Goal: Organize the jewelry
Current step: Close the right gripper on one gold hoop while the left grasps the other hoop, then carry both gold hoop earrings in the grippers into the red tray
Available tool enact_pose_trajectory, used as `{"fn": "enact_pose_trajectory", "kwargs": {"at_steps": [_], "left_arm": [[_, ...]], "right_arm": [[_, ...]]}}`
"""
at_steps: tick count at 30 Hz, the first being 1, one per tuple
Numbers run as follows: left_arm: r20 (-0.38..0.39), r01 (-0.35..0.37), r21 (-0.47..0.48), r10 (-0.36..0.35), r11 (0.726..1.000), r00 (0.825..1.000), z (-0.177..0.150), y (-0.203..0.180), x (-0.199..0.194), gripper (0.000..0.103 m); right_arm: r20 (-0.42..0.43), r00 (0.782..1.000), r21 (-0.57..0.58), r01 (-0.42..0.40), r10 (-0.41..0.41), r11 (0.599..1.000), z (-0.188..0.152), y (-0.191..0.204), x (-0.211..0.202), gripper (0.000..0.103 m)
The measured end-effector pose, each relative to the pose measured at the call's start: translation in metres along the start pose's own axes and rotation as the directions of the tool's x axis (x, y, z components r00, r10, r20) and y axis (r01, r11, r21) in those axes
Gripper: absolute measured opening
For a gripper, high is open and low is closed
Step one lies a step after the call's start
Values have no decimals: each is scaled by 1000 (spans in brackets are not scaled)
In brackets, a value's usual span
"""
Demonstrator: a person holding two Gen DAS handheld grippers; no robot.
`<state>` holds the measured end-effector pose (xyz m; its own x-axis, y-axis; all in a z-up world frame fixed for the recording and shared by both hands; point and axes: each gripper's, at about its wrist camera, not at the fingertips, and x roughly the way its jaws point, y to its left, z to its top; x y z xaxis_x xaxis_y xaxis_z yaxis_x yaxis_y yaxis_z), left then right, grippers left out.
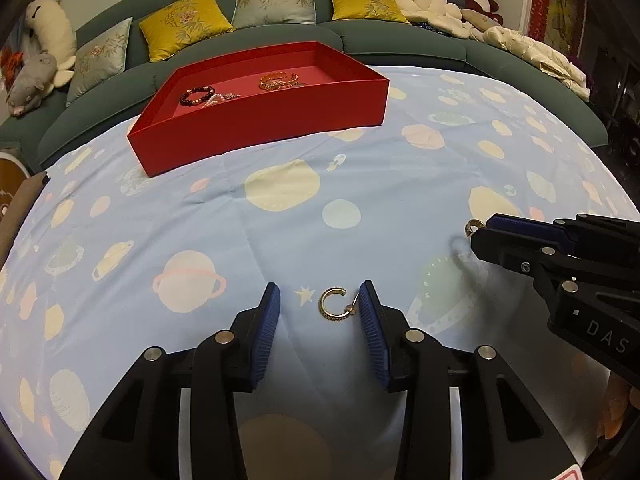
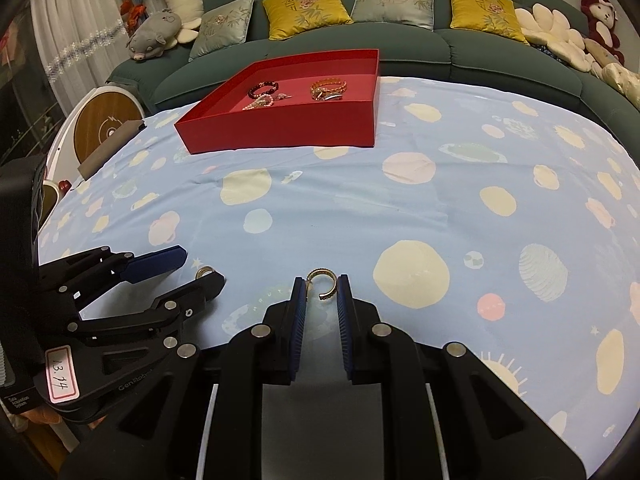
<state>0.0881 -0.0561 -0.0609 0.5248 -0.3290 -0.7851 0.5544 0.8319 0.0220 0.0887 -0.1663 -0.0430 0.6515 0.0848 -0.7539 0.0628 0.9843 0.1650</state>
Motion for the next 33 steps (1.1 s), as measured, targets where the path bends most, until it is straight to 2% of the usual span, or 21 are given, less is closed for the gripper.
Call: {"fn": "enact_pose_trajectory", "kwargs": {"at_steps": [4,6,18,24,33], "left_arm": [[3,-5,5,5,1000,1000,1,-1,0,25],[0,-3,1,3,1000,1000,2,0,0,16],[-13,22,-50,-22,998,1000,4,10,-8,16],[8,28,-107,-28,994,1000,11,27,-20,16],[73,8,-191,6,982,997,36,60,-45,16]], "right_arm": [[3,1000,6,-1,0,1000,1,-1,-1,15],[5,1000,7,-3,3,1000,2,-1,-1,15],[25,999,-1,-19,19,1000,10,9,-5,15],[32,999,-4,-24,24,1000,13,12,-6,15],[76,996,0,-43,42,999,33,21,-13,15]]}}
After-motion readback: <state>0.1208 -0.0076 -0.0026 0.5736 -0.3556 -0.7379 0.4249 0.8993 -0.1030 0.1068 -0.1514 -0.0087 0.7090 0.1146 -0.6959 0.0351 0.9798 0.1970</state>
